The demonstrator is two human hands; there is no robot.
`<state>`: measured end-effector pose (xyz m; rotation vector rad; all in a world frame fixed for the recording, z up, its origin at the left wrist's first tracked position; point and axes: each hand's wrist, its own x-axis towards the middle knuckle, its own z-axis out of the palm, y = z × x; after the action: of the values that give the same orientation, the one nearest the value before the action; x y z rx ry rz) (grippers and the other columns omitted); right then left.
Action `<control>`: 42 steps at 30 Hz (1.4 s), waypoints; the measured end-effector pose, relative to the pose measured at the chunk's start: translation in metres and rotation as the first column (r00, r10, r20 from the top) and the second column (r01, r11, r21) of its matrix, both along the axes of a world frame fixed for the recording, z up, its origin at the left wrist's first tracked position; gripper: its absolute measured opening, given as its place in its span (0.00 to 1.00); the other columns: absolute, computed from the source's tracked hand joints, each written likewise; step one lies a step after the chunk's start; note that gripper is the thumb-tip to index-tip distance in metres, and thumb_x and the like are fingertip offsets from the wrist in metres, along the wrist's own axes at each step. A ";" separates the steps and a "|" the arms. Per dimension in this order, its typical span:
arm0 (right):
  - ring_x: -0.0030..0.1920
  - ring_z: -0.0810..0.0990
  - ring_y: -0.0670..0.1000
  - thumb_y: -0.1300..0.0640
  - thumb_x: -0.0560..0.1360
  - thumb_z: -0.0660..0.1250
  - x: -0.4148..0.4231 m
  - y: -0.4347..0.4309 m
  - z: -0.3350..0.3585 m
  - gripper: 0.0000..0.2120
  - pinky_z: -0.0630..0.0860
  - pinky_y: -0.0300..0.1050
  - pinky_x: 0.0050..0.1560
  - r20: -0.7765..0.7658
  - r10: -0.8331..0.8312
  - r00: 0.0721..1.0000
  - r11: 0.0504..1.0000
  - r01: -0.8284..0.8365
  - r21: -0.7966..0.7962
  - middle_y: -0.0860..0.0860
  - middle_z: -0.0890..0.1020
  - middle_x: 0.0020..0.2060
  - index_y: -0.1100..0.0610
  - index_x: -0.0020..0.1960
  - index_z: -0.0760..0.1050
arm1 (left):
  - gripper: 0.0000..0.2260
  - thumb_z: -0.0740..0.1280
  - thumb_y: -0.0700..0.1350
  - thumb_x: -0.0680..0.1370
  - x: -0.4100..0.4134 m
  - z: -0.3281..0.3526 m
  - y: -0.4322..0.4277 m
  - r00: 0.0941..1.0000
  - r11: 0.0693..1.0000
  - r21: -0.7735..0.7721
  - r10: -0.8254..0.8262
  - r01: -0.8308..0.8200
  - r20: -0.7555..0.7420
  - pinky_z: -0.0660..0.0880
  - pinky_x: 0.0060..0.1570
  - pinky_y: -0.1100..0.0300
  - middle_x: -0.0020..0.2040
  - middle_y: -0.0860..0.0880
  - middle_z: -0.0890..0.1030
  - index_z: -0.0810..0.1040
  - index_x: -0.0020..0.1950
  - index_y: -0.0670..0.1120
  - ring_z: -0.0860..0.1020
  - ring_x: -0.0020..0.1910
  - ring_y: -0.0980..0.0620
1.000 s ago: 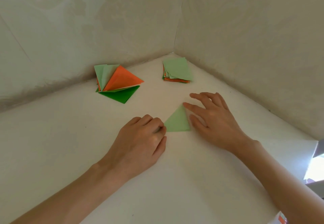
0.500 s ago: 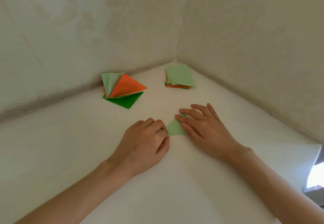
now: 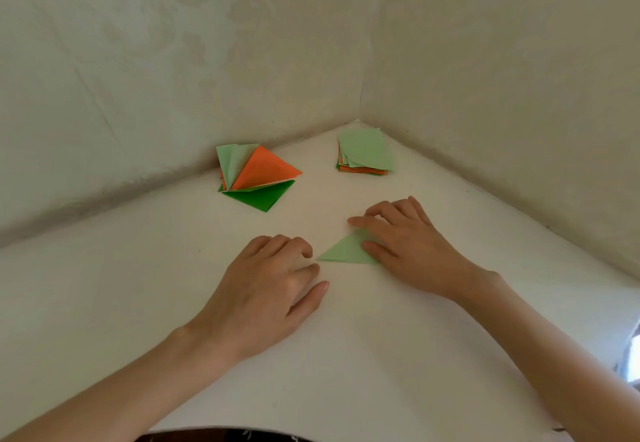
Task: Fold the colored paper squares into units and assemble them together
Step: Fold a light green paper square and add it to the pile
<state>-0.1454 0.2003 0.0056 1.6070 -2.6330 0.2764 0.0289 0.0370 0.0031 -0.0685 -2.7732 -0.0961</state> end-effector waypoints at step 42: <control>0.39 0.75 0.47 0.64 0.70 0.69 -0.020 -0.160 0.004 0.08 0.71 0.40 0.42 0.603 -0.087 0.793 0.863 0.362 -0.351 0.45 0.76 0.33 0.53 0.38 0.75 | 0.09 0.70 0.34 0.72 -0.077 -0.006 -0.120 0.896 0.608 0.722 0.442 -0.330 0.037 0.70 0.41 0.66 0.38 0.53 0.75 0.77 0.48 0.45 0.73 0.38 0.53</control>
<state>-0.1652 0.0404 0.0101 1.1452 -2.7913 1.4464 -0.0480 -0.0826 -0.0030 0.7028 -2.3321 -1.0044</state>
